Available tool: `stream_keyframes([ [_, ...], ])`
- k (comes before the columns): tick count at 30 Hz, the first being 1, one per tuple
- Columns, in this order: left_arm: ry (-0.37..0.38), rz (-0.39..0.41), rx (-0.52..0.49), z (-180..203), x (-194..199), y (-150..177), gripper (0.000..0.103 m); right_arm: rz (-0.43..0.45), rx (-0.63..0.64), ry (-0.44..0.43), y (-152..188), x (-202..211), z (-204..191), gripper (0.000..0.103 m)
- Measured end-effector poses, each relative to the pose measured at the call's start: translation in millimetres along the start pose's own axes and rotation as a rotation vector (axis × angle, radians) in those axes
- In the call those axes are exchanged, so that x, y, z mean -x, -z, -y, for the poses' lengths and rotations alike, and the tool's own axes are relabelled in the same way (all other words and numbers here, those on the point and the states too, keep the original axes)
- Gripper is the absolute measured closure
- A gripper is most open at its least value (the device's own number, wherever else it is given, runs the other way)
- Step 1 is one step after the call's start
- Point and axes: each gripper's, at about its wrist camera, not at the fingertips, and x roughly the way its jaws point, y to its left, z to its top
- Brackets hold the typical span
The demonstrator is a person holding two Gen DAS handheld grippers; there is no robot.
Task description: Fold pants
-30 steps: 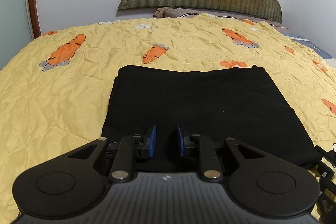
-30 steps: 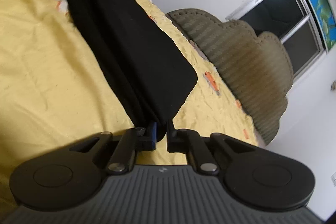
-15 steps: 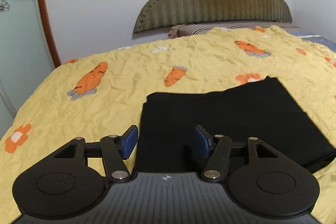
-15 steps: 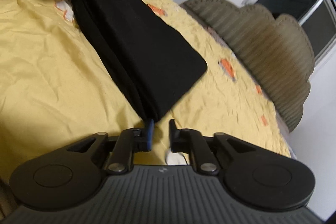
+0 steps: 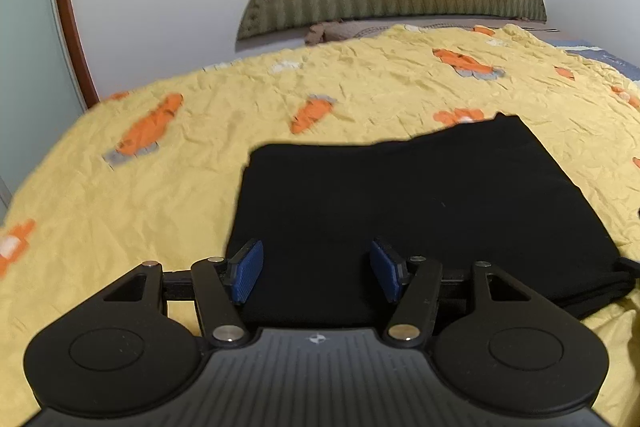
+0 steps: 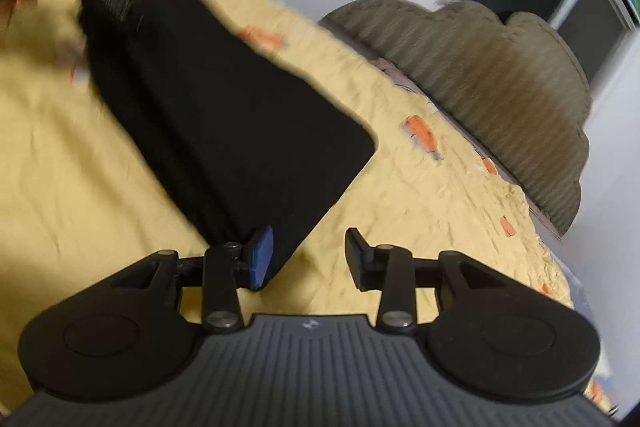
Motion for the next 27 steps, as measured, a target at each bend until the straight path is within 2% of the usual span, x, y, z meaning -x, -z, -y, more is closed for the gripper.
stream_keyframes([
  [2,-0.002,0.017,-0.003,-1,-1,-7,0.045,0.005,-0.001,-0.005,-3,2,3,0.068],
  [6,0.058,0.021,0.068,-6,-15,-31,0.044,0.06,-0.166,-0.038,-14,-1,34,0.067],
  [10,0.078,-0.011,0.127,-11,-42,-49,0.044,0.096,-0.28,-0.069,-29,-28,59,0.067],
  [16,0.039,-0.064,0.141,-14,-70,-46,0.044,0.118,-0.418,-0.171,-47,-76,82,0.066],
  [18,0.019,-0.056,0.123,-10,-71,-41,0.042,0.116,-0.421,-0.192,-53,-90,83,0.061],
  [22,-0.028,-0.04,0.055,2,-72,-36,0.038,0.069,-0.432,-0.22,-59,-118,82,0.06],
  [25,-0.039,-0.038,0.054,3,-73,-34,0.033,0.021,-0.46,-0.242,-57,-135,82,0.057],
  [27,-0.038,-0.038,0.071,1,-75,-32,0.03,0.007,-0.469,-0.235,-52,-140,80,0.047],
])
